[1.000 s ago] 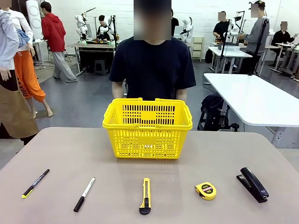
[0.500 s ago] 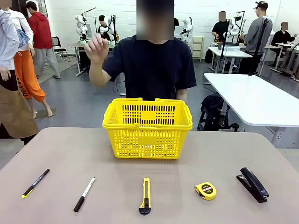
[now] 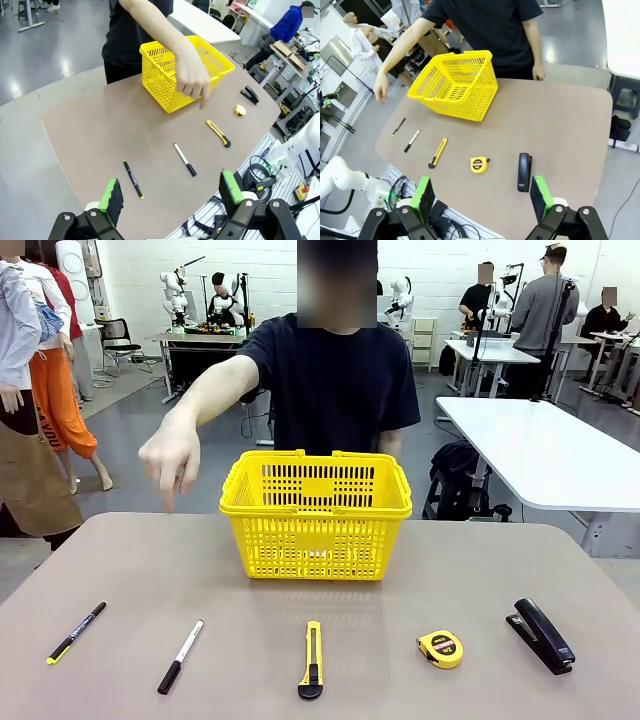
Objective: Place the items the person wants into the basket.
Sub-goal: Pick up the item the person points to and place it in the Market Basket.
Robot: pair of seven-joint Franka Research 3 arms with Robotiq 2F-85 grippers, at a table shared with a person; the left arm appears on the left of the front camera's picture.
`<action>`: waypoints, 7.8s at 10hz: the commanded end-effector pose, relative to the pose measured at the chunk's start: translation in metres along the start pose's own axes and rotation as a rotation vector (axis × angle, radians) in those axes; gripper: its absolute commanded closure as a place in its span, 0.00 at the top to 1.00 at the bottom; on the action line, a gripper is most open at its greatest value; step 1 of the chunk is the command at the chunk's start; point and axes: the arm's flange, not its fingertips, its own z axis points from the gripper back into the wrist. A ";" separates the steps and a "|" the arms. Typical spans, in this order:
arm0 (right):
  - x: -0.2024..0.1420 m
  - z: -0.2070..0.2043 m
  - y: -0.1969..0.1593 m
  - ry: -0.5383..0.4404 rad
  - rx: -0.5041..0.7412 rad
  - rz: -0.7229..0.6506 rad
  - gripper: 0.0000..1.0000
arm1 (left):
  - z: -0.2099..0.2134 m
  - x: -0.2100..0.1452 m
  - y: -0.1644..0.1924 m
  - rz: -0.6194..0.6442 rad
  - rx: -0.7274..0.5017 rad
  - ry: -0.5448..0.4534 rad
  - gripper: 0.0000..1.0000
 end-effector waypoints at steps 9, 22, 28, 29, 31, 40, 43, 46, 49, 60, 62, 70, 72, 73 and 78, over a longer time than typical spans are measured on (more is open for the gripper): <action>-0.001 -0.001 -0.002 0.002 0.012 0.015 1.00 | -0.020 0.008 -0.029 -0.072 0.119 0.120 1.00; -0.001 -0.001 -0.002 0.002 0.012 0.015 1.00 | -0.304 -0.043 -0.195 -0.127 0.444 0.660 1.00; -0.001 -0.001 -0.002 0.002 0.012 0.015 1.00 | -0.305 -0.016 -0.211 -0.173 0.450 0.681 1.00; -0.001 -0.001 -0.002 0.002 0.012 0.015 1.00 | -0.322 -0.030 -0.207 -0.185 0.495 0.721 1.00; -0.001 -0.001 -0.002 0.002 0.012 0.015 1.00 | -0.359 -0.063 -0.202 -0.174 0.554 0.764 1.00; -0.001 -0.001 -0.002 0.002 0.012 0.015 1.00 | -0.425 -0.148 -0.154 -0.038 0.465 0.797 1.00; -0.001 -0.001 -0.002 0.002 0.012 0.015 1.00 | -0.441 -0.166 -0.125 0.004 0.419 0.822 1.00; -0.001 -0.001 -0.002 0.002 0.012 0.015 1.00 | -0.436 -0.179 -0.110 0.029 0.351 0.810 1.00; -0.001 -0.001 -0.002 0.002 0.012 0.015 1.00 | -0.432 -0.187 -0.108 0.013 0.348 0.798 1.00; -0.001 -0.001 -0.002 0.002 0.012 0.015 1.00 | -0.425 -0.199 -0.115 -0.086 0.430 0.795 1.00; -0.001 -0.001 -0.002 0.002 0.012 0.015 1.00 | -0.502 -0.099 -0.106 -0.073 0.383 0.827 1.00; -0.001 -0.001 -0.002 0.002 0.012 0.015 1.00 | -0.498 -0.109 -0.115 -0.105 0.381 0.825 1.00; -0.001 -0.001 -0.002 0.002 0.012 0.015 1.00 | -0.496 -0.114 -0.118 -0.115 0.389 0.824 1.00; -0.001 -0.001 -0.002 0.002 0.012 0.015 1.00 | -0.496 -0.119 -0.119 -0.116 0.385 0.826 1.00; -0.001 -0.001 -0.002 0.002 0.012 0.015 1.00 | -0.498 -0.129 -0.118 -0.113 0.383 0.849 1.00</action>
